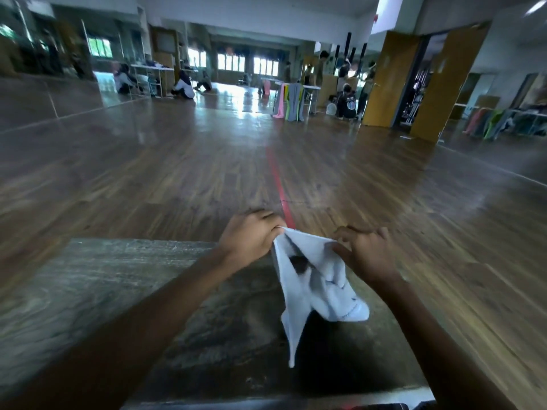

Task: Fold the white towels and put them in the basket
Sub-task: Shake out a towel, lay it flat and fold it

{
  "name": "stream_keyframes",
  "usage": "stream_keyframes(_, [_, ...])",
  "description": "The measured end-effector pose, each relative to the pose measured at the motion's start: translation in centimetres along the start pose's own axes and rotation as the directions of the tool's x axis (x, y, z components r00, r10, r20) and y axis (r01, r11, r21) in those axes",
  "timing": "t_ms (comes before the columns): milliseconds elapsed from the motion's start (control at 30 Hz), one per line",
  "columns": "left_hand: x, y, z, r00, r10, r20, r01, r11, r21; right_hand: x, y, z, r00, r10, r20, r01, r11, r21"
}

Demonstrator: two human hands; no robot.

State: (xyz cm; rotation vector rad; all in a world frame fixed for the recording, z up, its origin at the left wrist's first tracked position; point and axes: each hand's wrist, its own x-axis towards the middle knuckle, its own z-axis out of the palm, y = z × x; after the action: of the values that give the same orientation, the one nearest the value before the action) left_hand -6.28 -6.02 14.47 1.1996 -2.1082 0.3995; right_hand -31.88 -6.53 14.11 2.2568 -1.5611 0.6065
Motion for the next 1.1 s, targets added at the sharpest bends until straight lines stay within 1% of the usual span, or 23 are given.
stream_keyframes(67, [0.7,-0.8,-3.4,1.0,-0.003,0.014,0.002,0.999,0.047,1.7,-1.3,-2.3,0.999,-0.046,0.0,0.046,0.999,0.012])
stream_keyframes(133, [1.2,-1.6,-6.6,0.999,-0.001,0.039,-0.002,0.997,0.082,3.5,-2.7,-4.7,0.998,-0.063,0.025,0.062,0.997,0.039])
stream_keyframes(200, [1.4,-2.4,-9.7,0.999,-0.006,0.038,0.002,0.994,0.112,5.0,-4.1,-7.0,0.995,-0.087,0.052,0.077,0.982,0.17])
stream_keyframes(267, [1.5,-3.1,-12.7,0.998,-0.058,0.035,0.055,0.994,0.095,6.2,-5.4,-9.0,0.987,-0.115,0.114,0.066,0.928,0.367])
stream_keyframes(300, [1.5,-3.4,-14.1,0.995,-0.088,0.039,0.085,0.994,0.076,6.5,-6.0,-9.8,0.978,-0.136,0.157,0.044,0.875,0.482])
stream_keyframes(333, [1.6,-3.5,-15.5,0.992,-0.119,0.048,0.116,0.991,0.062,6.7,-6.8,-10.5,0.965,-0.173,0.196,0.018,0.791,0.611])
stream_keyframes(367, [1.6,-3.6,-16.7,0.988,-0.142,0.053,0.139,0.989,0.057,6.8,-7.5,-11.1,0.952,-0.221,0.212,-0.004,0.684,0.73])
stream_keyframes(400, [1.7,-3.6,-17.7,0.987,-0.153,0.048,0.151,0.987,0.058,7.0,-8.2,-11.7,0.945,-0.255,0.205,-0.019,0.584,0.811])
stream_keyframes(433, [1.6,-3.7,-18.6,0.986,-0.159,0.039,0.157,0.986,0.063,7.1,-8.8,-12.1,0.943,-0.27,0.195,-0.031,0.512,0.858])
stream_keyframes(467, [1.6,-3.8,-19.4,0.986,-0.161,0.031,0.159,0.985,0.069,7.3,-9.3,-12.3,0.943,-0.274,0.19,-0.042,0.468,0.883])
stream_keyframes(533, [1.3,-4.1,-20.5,0.987,-0.162,0.023,0.16,0.984,0.076,7.7,-10.1,-12.4,0.942,-0.274,0.195,-0.063,0.426,0.903])
stream_keyframes(633, [0.7,-4.8,-21.5,0.984,-0.177,0.027,0.175,0.981,0.079,8.3,-10.4,-11.7,0.93,-0.291,0.226,-0.072,0.459,0.885])
stream_keyframes(767, [-0.3,-5.7,-22.0,0.973,-0.223,0.057,0.217,0.972,0.09,8.2,-10.0,-11.0,0.904,-0.327,0.275,-0.055,0.549,0.834])
stream_keyframes(867, [-1.0,-6.5,-22.2,0.967,-0.246,0.064,0.24,0.967,0.09,7.9,-9.4,-10.3,0.877,-0.331,0.348,-0.067,0.632,0.772])
stream_keyframes(933, [-1.2,-6.8,-22.4,0.966,-0.249,0.07,0.242,0.966,0.092,7.8,-8.5,-9.7,0.872,-0.298,0.388,-0.044,0.742,0.669])
stream_keyframes(1000, [-1.4,-7.0,-22.6,0.965,-0.255,0.064,0.249,0.964,0.094,7.7,-7.4,-9.4,0.898,-0.213,0.386,-0.014,0.861,0.509])
stream_keyframes(1034, [-1.5,-7.2,-22.7,0.962,-0.266,0.063,0.26,0.961,0.098,7.6,-6.9,-9.3,0.906,-0.185,0.381,-0.016,0.884,0.468])
stream_keyframes(1100, [-1.7,-7.8,-23.0,0.954,-0.295,0.059,0.289,0.952,0.097,7.7,-6.1,-9.5,0.905,-0.176,0.388,-0.042,0.869,0.493])
